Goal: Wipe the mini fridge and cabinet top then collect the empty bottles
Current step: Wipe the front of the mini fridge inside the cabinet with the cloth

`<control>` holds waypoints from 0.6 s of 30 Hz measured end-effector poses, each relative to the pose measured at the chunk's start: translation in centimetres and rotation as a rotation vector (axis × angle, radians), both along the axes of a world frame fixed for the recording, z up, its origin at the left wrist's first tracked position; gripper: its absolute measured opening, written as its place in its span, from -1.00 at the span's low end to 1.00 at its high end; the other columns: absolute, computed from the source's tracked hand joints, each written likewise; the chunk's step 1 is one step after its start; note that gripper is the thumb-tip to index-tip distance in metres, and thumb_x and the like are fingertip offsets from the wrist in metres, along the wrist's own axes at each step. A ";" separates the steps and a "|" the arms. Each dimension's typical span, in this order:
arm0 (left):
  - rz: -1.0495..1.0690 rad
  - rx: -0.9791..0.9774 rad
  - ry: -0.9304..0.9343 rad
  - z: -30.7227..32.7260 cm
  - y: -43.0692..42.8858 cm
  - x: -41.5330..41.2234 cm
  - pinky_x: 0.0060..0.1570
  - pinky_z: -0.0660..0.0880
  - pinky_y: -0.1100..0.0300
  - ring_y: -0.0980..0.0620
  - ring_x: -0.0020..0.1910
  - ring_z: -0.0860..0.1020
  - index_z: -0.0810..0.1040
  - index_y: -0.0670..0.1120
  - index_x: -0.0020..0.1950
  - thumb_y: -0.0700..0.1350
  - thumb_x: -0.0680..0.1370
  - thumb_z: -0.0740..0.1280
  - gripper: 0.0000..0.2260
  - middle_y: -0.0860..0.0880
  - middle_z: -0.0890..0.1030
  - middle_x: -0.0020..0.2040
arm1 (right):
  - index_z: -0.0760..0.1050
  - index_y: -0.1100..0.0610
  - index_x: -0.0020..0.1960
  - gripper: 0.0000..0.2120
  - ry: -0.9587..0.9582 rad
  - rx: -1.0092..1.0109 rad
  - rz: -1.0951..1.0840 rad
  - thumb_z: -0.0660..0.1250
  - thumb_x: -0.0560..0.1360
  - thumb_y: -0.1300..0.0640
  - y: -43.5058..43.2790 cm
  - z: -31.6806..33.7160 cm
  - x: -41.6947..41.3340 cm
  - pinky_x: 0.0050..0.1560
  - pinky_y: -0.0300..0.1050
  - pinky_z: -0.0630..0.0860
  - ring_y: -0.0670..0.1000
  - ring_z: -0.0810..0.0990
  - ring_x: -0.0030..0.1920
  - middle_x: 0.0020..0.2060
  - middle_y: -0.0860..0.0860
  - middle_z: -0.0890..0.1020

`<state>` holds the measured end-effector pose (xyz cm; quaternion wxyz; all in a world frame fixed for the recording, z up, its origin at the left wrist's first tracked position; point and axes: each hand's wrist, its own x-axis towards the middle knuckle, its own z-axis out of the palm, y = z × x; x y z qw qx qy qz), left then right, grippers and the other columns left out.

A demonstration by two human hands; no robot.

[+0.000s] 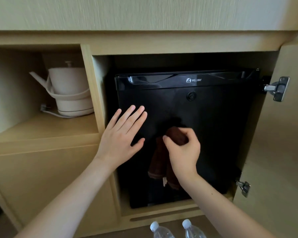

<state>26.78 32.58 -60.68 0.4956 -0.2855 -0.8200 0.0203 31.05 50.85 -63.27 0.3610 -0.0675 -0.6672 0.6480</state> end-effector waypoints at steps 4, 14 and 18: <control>-0.008 -0.003 -0.005 -0.1 -0.1 -0.1 0.56 0.08 -0.08 -0.03 0.59 0.14 0.26 -0.10 0.57 0.02 0.53 0.40 -0.35 -0.03 0.23 0.58 | 0.58 -0.01 -0.05 -0.77 0.043 0.061 0.005 0.54 0.38 0.21 -0.3 1.1 0.5 -0.10 -0.48 0.46 -0.27 0.58 -0.12 -0.06 -0.03 0.58; -0.069 0.007 0.111 1.6 -0.4 -0.5 0.51 0.21 -0.08 -0.10 0.48 0.34 0.45 -0.12 0.46 -0.02 0.53 0.37 -0.49 -0.08 0.42 0.48 | 0.63 -0.01 -0.01 -0.77 0.105 0.127 -0.023 0.55 0.38 0.19 -0.5 5.4 0.5 -0.12 -0.58 0.37 -0.37 0.52 -0.09 -0.07 -0.07 0.58; -0.038 0.035 0.161 2.8 -0.5 -0.3 0.51 0.19 -0.11 -0.11 0.46 0.36 0.48 -0.13 0.44 -0.04 0.55 0.36 -0.54 -0.08 0.46 0.45 | 0.61 -0.07 0.01 -0.76 0.121 0.152 -0.036 0.54 0.40 0.14 -0.4 6.3 0.4 -0.11 -0.58 0.36 -0.40 0.50 -0.07 -0.07 -0.11 0.56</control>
